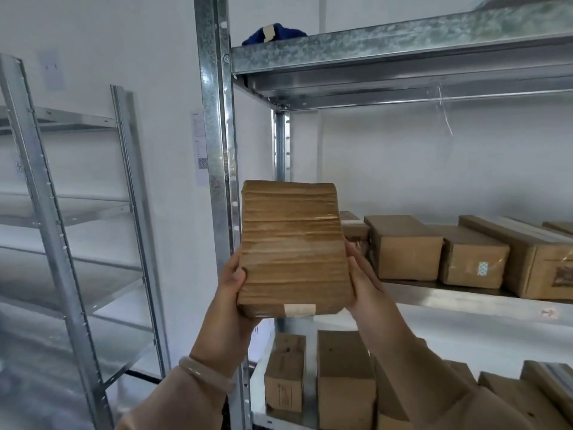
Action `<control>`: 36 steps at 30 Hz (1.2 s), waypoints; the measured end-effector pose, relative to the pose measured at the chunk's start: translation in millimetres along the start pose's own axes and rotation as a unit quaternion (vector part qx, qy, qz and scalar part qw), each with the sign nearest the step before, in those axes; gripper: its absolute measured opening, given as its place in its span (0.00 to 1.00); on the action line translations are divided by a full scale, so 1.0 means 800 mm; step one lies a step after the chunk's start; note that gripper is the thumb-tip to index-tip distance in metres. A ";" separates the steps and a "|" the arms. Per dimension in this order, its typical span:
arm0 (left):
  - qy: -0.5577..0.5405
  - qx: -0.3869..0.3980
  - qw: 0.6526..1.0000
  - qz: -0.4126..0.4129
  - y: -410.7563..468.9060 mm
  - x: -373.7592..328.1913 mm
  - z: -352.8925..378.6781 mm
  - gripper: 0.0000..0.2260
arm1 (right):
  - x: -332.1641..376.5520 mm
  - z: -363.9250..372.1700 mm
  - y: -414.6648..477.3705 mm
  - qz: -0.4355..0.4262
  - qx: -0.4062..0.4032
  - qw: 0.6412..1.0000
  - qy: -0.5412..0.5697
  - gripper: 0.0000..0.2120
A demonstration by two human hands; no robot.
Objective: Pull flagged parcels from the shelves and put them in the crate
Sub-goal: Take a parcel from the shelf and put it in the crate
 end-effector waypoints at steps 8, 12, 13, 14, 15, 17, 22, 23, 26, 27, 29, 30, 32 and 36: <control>0.230 -0.113 0.967 0.004 -0.050 0.046 -0.013 0.14 | -0.036 -0.035 -0.061 0.036 -0.055 0.998 -0.008 0.22; 0.245 -0.121 0.962 0.027 -0.071 0.064 -0.014 0.20 | -0.044 -0.040 -0.095 0.011 -0.051 0.998 -0.016 0.22; 0.234 -0.118 0.965 0.013 -0.078 0.072 -0.014 0.20 | -0.048 -0.038 -0.103 0.012 -0.038 0.999 -0.013 0.23; 0.220 -0.116 0.969 -0.002 -0.086 0.080 -0.013 0.19 | -0.053 -0.035 -0.110 0.014 -0.026 1.000 -0.006 0.24; 0.206 -0.113 0.972 -0.015 -0.095 0.088 -0.015 0.17 | -0.060 -0.031 -0.117 0.020 -0.019 1.000 0.003 0.26; 0.196 -0.095 0.974 -0.058 -0.118 0.104 -0.017 0.17 | -0.076 -0.023 -0.132 0.038 -0.003 0.999 0.012 0.30; 0.162 -0.024 0.963 -0.212 -0.185 0.143 -0.019 0.31 | -0.134 0.002 -0.172 0.112 0.059 0.992 -0.012 0.30; 0.150 -0.036 0.960 -0.235 -0.196 0.150 -0.025 0.31 | -0.147 0.005 -0.179 0.130 0.064 0.989 -0.009 0.30; 0.125 -0.083 0.951 -0.270 -0.222 0.164 -0.048 0.22 | -0.184 0.017 -0.199 0.178 0.084 0.980 -0.026 0.29; 0.129 -0.101 0.947 -0.275 -0.230 0.167 -0.058 0.19 | -0.195 0.022 -0.204 0.189 0.086 0.977 -0.046 0.30; 0.131 -0.136 0.942 -0.279 -0.242 0.171 -0.079 0.16 | -0.214 0.034 -0.210 0.196 0.095 0.972 -0.091 0.31; 0.128 -0.151 0.940 -0.279 -0.246 0.172 -0.090 0.15 | -0.224 0.042 -0.211 0.197 0.100 0.969 -0.109 0.32; 0.125 -0.179 0.936 -0.277 -0.253 0.170 -0.114 0.15 | -0.243 0.059 -0.211 0.208 0.108 0.964 -0.124 0.32; 0.146 -0.182 0.935 -0.267 -0.257 0.161 -0.167 0.23 | -0.285 0.101 -0.202 0.240 0.118 0.958 -0.105 0.30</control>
Point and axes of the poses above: each hand's wrist, its own y-axis towards the middle knuckle, its own z-axis out of the palm, x = y × z, the point moved 6 cm from there along y, towards the middle knuckle, and after that the axes turned 7 degrees about y, right-handed, at the moved point
